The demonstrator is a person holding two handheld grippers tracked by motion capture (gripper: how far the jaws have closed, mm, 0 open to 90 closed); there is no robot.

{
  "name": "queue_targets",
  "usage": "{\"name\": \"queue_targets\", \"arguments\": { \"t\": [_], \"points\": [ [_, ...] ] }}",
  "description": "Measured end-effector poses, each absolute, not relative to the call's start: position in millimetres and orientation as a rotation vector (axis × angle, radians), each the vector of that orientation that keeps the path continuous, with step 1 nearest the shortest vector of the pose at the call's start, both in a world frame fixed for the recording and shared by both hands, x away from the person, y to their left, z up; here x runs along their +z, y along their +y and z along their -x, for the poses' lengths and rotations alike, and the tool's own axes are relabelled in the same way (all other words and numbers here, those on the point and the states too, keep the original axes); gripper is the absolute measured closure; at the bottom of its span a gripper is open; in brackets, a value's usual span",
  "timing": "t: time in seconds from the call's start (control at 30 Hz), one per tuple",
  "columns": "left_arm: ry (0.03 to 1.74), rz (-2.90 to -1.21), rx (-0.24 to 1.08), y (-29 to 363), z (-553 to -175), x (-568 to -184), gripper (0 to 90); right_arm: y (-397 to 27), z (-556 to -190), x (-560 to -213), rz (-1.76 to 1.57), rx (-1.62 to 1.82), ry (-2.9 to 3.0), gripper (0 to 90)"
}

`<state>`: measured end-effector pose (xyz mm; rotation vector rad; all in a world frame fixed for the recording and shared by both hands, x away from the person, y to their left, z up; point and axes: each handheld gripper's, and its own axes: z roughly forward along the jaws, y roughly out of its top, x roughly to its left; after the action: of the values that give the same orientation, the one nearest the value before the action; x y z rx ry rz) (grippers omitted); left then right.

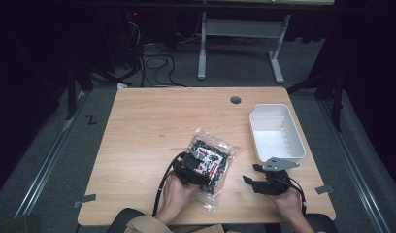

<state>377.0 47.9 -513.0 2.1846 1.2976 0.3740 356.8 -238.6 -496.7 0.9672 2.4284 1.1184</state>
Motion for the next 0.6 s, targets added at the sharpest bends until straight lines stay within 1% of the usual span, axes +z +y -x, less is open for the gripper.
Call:
{"name": "queue_targets", "arguments": {
  "t": [0.6],
  "points": [
    [1.239,-2.261,0.307,59,-373,-512,16.0,-236,-356,-499,-0.962,1.121,2.448,38.5]
  ]
}}
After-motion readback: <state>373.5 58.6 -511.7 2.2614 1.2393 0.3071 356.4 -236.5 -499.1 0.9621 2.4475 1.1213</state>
